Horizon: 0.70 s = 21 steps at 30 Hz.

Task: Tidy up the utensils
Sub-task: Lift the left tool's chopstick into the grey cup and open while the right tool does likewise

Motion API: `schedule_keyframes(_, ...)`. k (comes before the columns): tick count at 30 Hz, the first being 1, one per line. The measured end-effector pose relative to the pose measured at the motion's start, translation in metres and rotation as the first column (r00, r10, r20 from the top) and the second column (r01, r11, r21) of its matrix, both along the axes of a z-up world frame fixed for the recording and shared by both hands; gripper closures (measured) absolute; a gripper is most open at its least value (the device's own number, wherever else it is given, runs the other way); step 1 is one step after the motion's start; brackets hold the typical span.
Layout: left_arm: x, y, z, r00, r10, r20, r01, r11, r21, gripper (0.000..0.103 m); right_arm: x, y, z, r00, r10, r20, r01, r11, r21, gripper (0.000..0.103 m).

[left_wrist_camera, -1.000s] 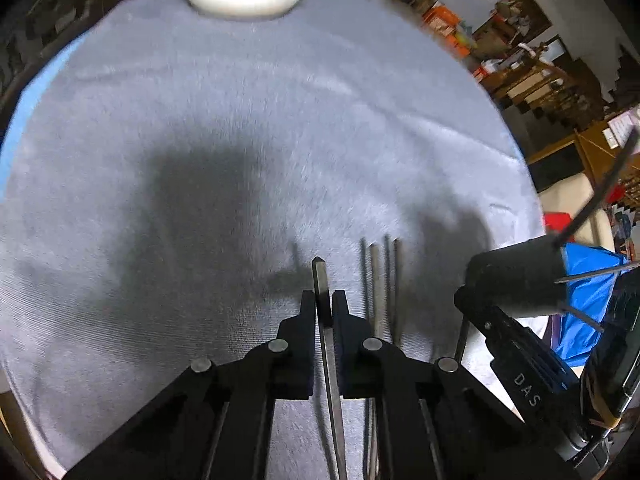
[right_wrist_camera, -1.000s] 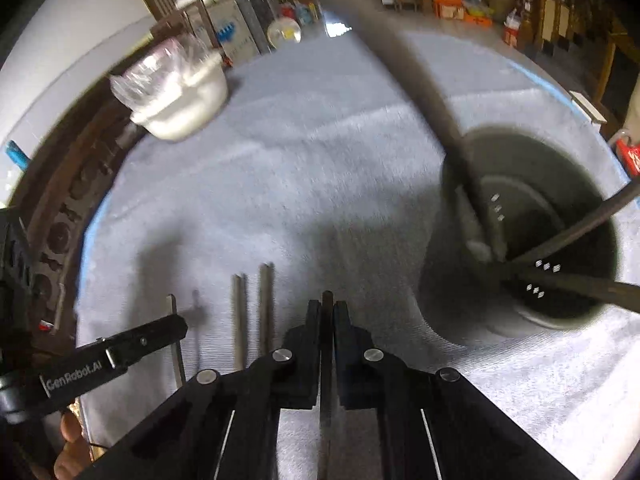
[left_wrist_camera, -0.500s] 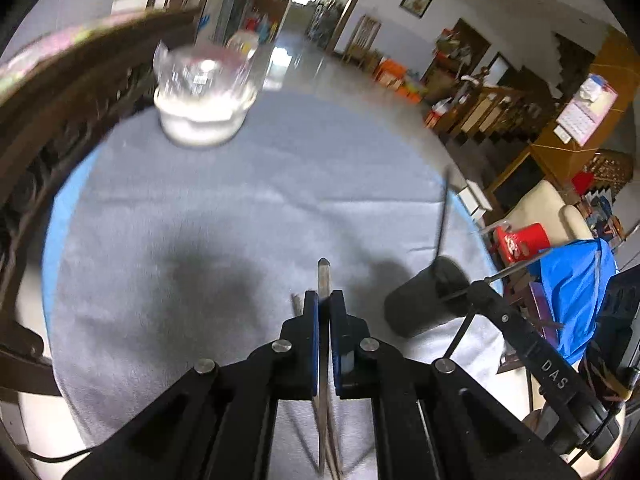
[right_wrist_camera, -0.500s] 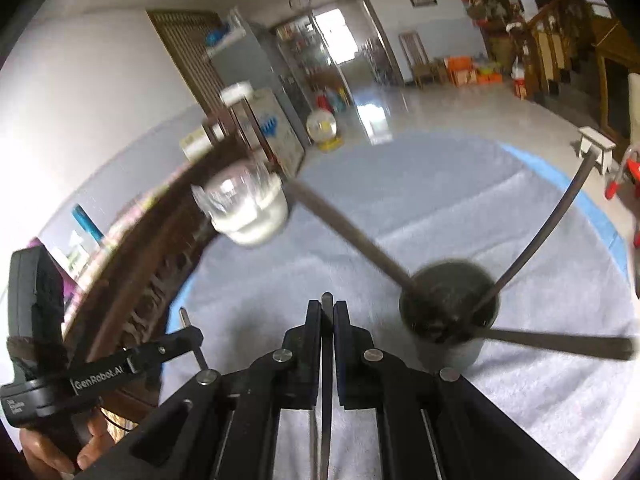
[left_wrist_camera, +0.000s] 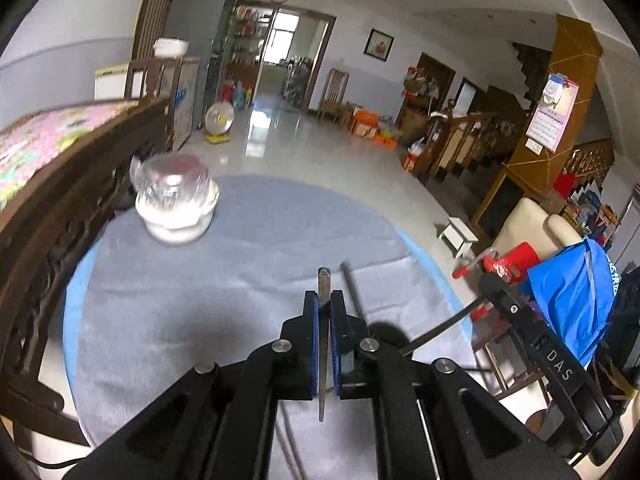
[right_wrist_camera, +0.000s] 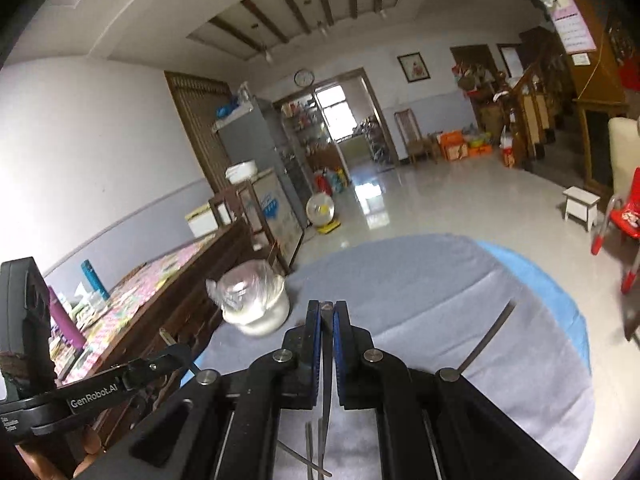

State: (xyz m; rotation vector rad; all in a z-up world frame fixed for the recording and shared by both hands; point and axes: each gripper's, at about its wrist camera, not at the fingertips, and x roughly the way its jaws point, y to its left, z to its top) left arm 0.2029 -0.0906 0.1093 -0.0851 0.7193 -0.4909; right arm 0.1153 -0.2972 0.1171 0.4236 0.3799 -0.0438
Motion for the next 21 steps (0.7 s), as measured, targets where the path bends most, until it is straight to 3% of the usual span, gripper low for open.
schedule_keyframes(11,0.013,-0.055,0.050,0.992,-0.005,0.125,0.008,1.000,-0.019,0.097,-0.008,-0.054,0.047,0.989,-0.126,0.077,0.128,0.992,-0.018,0.097)
schedule_keyframes(17,0.018,-0.079,0.043,0.991,-0.011,0.132,0.013,1.000,-0.018,0.097,-0.005,-0.064,0.045,0.985,-0.165,0.057,0.168,0.985,-0.049,0.096)
schedule_keyframes(21,0.024,-0.089,0.022,0.994,0.004,0.107,-0.004,1.000,-0.002,0.097,-0.003,-0.068,0.034,0.987,-0.161,0.010,0.162,0.986,-0.040,0.096)
